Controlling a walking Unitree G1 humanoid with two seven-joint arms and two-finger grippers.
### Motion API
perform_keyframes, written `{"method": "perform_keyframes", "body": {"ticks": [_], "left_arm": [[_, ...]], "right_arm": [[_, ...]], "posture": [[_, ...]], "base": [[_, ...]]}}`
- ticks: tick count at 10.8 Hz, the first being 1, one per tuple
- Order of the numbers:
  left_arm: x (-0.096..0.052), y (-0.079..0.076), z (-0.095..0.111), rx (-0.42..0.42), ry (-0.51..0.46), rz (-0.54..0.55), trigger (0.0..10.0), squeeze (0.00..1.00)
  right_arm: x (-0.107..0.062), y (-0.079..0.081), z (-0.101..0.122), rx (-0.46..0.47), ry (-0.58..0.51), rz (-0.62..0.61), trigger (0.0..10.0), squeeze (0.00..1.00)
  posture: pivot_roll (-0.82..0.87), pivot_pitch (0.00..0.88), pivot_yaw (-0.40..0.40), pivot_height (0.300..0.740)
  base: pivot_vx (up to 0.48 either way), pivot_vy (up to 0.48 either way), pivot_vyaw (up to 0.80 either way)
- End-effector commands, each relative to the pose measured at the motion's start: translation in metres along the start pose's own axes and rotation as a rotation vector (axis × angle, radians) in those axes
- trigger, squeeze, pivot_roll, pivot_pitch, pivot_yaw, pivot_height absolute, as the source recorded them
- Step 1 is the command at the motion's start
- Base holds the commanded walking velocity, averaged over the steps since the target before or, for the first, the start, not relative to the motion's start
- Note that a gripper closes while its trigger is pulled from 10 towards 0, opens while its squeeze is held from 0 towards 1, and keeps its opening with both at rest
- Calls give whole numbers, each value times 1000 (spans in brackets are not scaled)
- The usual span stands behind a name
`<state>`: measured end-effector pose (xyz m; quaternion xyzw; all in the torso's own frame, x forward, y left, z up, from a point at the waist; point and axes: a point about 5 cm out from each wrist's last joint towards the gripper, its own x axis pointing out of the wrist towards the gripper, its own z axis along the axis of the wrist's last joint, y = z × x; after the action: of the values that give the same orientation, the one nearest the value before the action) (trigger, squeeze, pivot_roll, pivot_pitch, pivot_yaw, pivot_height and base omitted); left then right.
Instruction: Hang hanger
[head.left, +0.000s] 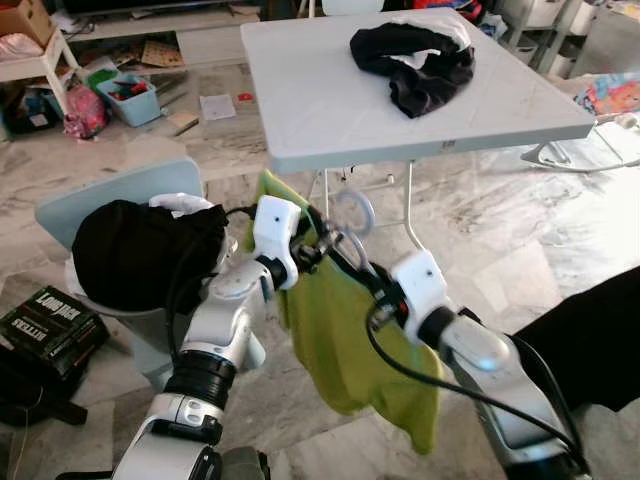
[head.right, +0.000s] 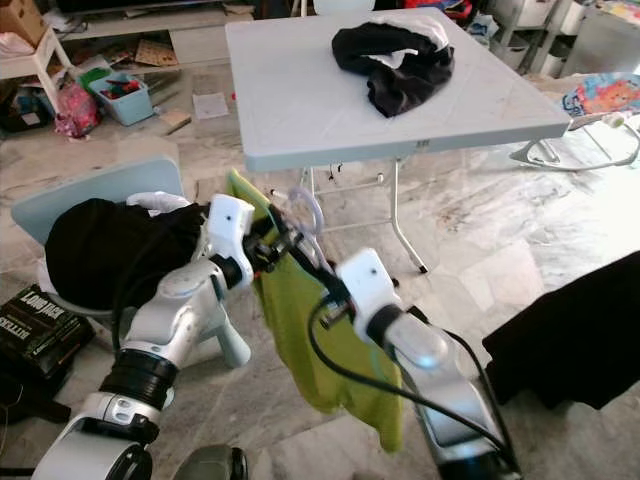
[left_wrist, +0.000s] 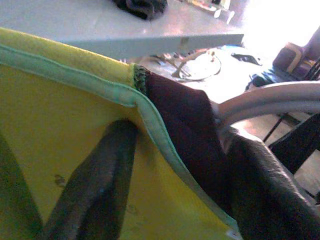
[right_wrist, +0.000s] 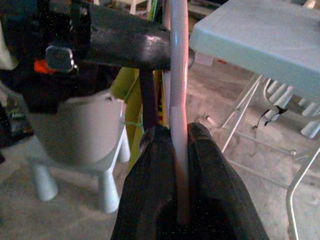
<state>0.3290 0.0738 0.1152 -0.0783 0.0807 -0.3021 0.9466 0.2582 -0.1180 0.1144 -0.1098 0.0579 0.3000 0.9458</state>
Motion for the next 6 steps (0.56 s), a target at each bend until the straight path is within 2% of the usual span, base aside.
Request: {"method": "perform_keyframes", "body": {"ticks": [1,2,3,4,5,6], "left_arm": [[-8,9,-14,-16,59,65,0,0],[-5,6,-14,-5,57,71,4157,0],[-2,3,-12,13,54,86,10000,0],[1,-1,-8,6,39,72,10000,0],[3,-6,-2,-12,16,33,10000,1000],[3,-5,-1,0,17,29,10000,1000]], "right_arm": [[4,-17,34,-26,-148,-101,10000,0],[12,-14,40,-18,-170,-111,10000,0],[22,-10,48,-11,-201,-121,10000,0],[28,-6,53,-5,-220,-128,10000,0],[33,-2,57,-8,-230,-132,10000,0],[34,-3,57,-31,-228,-156,10000,0]], "posture": [[-108,0,-18,740],[-109,0,-20,740],[-105,0,-21,740],[-105,0,-21,740],[-103,0,-18,740],[-103,0,-18,740]], "base": [[0,0,0],[0,0,0],[0,0,0],[0,0,0],[0,0,0],[0,0,0]]}}
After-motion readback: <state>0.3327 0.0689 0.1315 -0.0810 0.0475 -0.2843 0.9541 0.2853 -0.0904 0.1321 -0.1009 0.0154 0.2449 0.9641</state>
